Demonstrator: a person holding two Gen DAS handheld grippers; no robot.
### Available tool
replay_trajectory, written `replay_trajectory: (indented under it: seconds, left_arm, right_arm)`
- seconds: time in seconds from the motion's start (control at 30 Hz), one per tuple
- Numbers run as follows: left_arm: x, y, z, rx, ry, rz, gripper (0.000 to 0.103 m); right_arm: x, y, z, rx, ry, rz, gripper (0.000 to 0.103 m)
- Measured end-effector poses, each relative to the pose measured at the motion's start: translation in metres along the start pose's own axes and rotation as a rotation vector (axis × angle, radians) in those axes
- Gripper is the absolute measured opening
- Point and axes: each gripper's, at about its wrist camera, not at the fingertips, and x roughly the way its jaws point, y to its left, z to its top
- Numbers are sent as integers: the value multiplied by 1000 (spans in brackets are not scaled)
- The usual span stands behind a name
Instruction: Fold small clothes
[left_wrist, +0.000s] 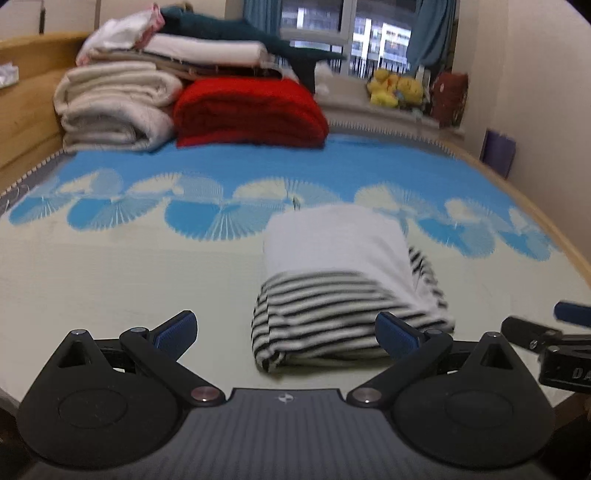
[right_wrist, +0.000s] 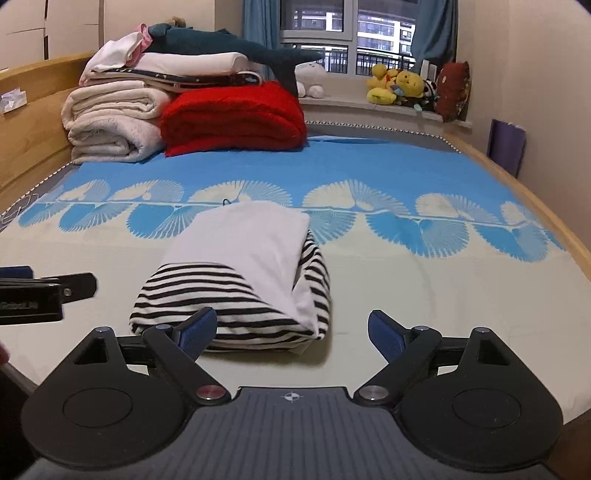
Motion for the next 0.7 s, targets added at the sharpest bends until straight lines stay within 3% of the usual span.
replay_trajectory:
  seconds: [0.2,0.43,0.7]
  left_arm:
    - [21,-9,-9,5,82,-10,102]
    - [28,-18,-11,29,85,-25,102]
    - [33,-16,-10,-16,108,-35,102]
  right_arm:
    - [9,11,-3,-32,16,-3,90]
    - [24,16,-4,-33,55,1,90]
    - [28,19,-3,-33,67,12,90]
